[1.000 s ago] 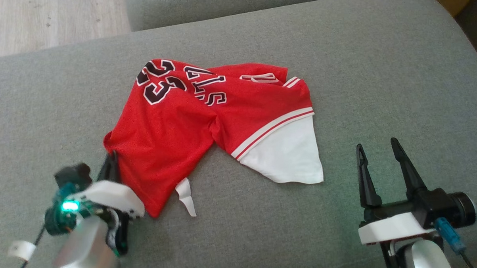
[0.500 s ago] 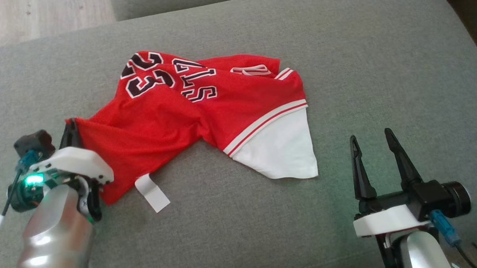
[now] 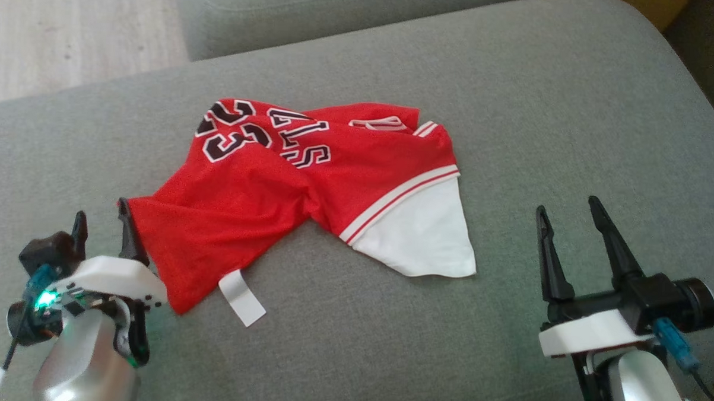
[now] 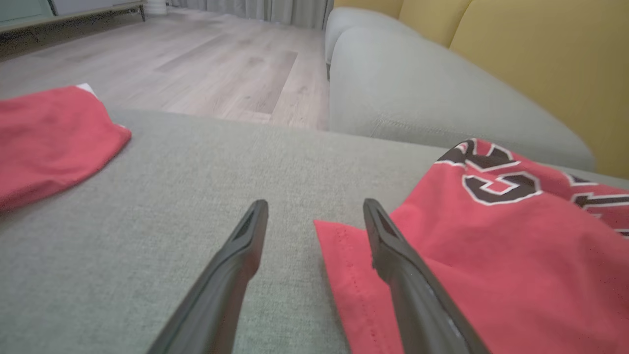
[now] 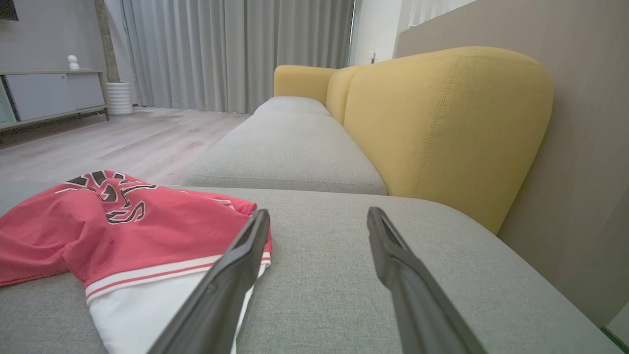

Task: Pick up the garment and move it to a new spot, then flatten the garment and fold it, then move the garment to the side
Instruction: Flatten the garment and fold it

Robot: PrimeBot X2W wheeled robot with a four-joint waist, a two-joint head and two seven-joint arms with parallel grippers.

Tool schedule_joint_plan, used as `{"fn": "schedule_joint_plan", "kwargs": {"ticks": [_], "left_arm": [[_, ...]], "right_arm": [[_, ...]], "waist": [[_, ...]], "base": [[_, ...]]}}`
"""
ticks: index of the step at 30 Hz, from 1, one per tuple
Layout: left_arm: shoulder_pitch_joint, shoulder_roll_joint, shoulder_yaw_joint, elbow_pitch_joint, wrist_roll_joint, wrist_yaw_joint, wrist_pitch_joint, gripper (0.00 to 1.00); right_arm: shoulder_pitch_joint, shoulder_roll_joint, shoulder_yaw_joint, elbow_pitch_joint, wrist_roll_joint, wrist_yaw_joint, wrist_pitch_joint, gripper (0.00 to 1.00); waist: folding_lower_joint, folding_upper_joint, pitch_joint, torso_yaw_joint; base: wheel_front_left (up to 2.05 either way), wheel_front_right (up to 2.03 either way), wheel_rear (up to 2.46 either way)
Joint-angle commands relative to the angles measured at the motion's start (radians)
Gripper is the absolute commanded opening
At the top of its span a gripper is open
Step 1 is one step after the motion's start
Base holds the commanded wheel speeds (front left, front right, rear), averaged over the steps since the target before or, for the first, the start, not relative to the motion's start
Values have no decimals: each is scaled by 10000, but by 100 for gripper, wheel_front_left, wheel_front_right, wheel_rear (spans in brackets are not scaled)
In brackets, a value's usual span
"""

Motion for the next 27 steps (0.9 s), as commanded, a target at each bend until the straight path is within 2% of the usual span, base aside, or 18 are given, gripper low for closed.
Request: {"fn": "schedule_joint_plan", "kwargs": {"ticks": [1,6,13,20,27], "left_arm": [[88,298,356,-905,216,-31,-116,100],[1950,-263,791,-3976,834,-258,-122,100],[4371,-957,837,-6540,1587,-707,-124,100],[5643,-1174,942,-7782,2290,-1145,-125,100],[6230,-1253,1051,-7714,2702,-1349,-125,100]], "right_arm": [[-22,-31,148,-394,-90,77,-109,100],[193,-31,-129,-549,-134,77,-109,100],[459,-31,-406,-471,-298,77,-109,100],[703,-31,-353,-275,-159,77,-109,100],[985,-31,-296,7,117,77,-109,100]], "waist": [[1,0,-174,169],[1,0,-520,439],[1,0,-753,905],[1,0,-934,1205],[1,0,-1054,1208]], "base": [[0,0,0],[0,0,0],[0,0,0],[0,0,0],[0,0,0]]}}
